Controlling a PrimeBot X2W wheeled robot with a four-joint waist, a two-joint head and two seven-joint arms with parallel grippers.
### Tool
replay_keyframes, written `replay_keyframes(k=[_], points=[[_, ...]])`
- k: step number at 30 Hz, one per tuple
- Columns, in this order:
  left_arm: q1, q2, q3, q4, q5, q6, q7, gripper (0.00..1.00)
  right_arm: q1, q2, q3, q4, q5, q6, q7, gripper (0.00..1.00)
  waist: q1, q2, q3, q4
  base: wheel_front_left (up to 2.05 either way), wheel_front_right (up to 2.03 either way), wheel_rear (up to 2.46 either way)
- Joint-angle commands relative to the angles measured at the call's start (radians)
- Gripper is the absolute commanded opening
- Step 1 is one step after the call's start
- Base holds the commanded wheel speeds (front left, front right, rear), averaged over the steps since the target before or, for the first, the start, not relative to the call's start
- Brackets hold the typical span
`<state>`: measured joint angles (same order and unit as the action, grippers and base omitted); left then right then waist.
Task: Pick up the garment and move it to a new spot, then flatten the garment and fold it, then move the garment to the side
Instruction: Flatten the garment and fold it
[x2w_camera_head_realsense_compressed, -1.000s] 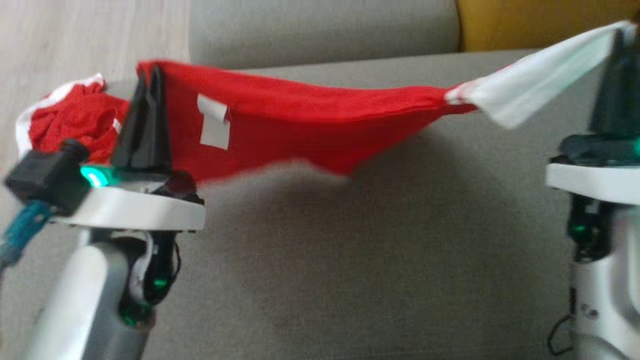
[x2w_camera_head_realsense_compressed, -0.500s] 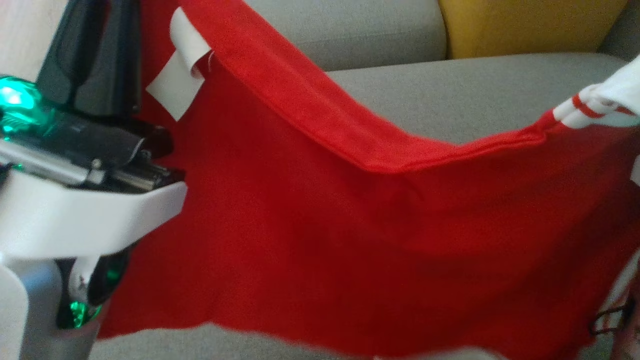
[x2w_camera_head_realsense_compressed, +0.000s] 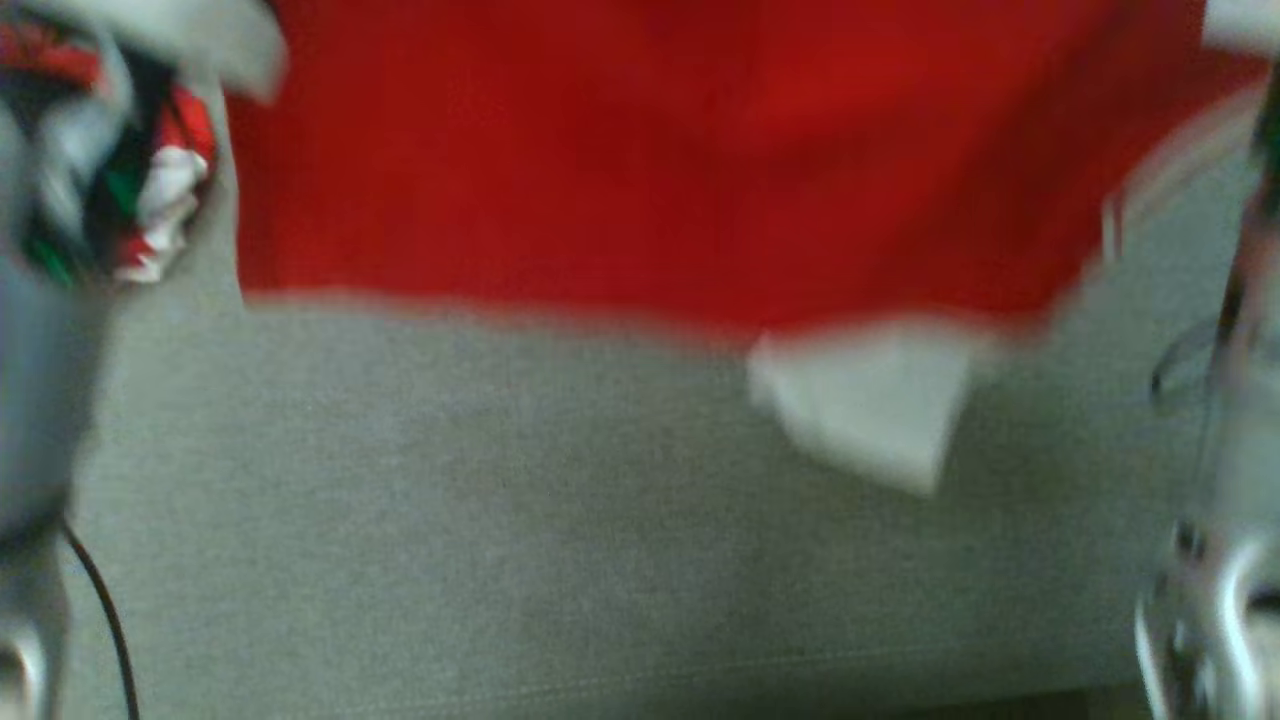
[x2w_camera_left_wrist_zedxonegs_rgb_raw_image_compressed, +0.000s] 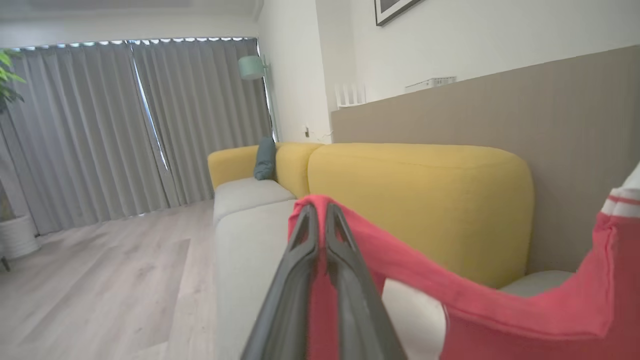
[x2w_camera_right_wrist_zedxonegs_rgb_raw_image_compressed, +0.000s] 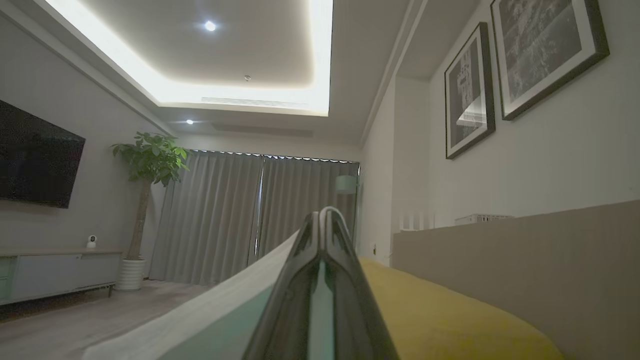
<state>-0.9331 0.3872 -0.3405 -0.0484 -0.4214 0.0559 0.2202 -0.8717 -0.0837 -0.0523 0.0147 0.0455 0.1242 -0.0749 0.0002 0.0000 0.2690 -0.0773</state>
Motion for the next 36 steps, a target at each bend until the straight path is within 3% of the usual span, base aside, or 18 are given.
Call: replay_keyframes(k=[1, 4, 9, 17, 26, 36], points=[[-0.086, 0.049, 0.046, -0.001, 0.018, -0.008, -0.010, 0.00, -0.067, 0.002, 0.028, -0.008, -0.012, 0.007, -0.015, 0.00, -0.0002, 0.0000, 0.080, -0.017, 0.00, 0.00, 0.00], [-0.272, 0.050, 0.029, 0.165, 0.085, -0.050, -0.106, 0.00, -0.266, 0.019, 0.005, 0.152, -0.053, 0.007, -0.089, 0.00, -0.0002, 0.0000, 0.117, -0.044, 0.00, 0.00, 0.00], [-0.474, 0.007, 0.011, 0.413, 0.143, -0.065, -0.269, 0.00, -0.461, 0.032, -0.028, 0.370, -0.087, 0.007, -0.156, 0.00, -0.0002, 0.0000, 0.189, -0.086, 0.00, 0.00, 0.00], [-0.492, 0.001, -0.015, 0.692, 0.170, -0.082, -0.423, 0.00, -0.399, 0.033, 0.138, 0.547, 0.060, 0.007, -0.185, 0.00, -0.0002, 0.0000, 0.339, -0.138, 0.00, 0.00, 0.00], [-0.328, -0.019, 0.029, 0.790, 0.101, -0.108, -0.480, 0.00, -0.213, 0.033, 0.201, 0.467, 0.116, 0.007, -0.187, 0.00, -0.0002, 0.0000, 0.379, -0.129, 0.00, 0.00, 0.00], [-0.021, -0.087, 0.129, 0.578, 0.039, -0.127, -0.482, 0.00, 0.114, 0.033, 0.150, 0.273, 0.130, 0.007, -0.187, 0.00, -0.0002, 0.0000, 0.258, -0.049, 0.00, 0.00, 0.00]])
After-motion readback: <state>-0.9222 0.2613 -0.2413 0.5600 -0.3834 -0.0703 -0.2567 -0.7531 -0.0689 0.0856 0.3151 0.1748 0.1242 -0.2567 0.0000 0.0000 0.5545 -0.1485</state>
